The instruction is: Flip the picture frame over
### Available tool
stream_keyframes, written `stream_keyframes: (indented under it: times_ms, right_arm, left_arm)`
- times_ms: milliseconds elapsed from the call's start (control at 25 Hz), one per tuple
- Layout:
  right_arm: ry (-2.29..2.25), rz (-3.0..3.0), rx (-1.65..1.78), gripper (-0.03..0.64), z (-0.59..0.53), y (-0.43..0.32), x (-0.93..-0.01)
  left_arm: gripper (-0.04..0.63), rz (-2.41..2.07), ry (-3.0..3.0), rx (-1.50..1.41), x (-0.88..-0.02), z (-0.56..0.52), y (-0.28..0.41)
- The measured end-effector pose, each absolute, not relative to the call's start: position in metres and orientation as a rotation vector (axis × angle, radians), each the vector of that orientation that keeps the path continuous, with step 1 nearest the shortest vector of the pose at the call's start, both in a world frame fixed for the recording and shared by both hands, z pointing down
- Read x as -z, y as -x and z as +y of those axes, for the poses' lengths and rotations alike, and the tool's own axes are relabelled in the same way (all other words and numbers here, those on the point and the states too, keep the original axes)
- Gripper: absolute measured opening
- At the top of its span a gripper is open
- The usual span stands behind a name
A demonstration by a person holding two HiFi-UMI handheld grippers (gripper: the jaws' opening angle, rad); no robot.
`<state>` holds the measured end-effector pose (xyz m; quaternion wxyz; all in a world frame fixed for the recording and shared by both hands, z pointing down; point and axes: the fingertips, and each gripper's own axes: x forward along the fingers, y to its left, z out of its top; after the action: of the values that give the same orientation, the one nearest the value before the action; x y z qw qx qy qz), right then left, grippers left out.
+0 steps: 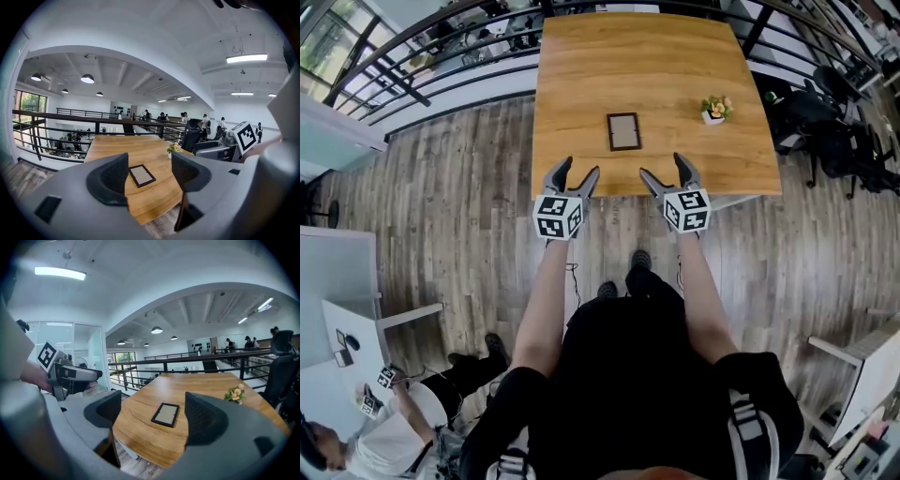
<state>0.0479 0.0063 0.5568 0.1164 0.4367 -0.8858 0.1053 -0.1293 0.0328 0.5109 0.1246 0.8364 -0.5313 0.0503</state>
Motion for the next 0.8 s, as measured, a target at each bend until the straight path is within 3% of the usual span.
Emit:
stream_keyframes:
  times_ms: [800]
  right_arm:
    - [-1.145,-2.628,-0.329,0.422,-0.073,-0.064,-0.565]
  left_arm:
    - [0.291,-1.663,-2.323,-0.127,-0.521,-0.025,0.111]
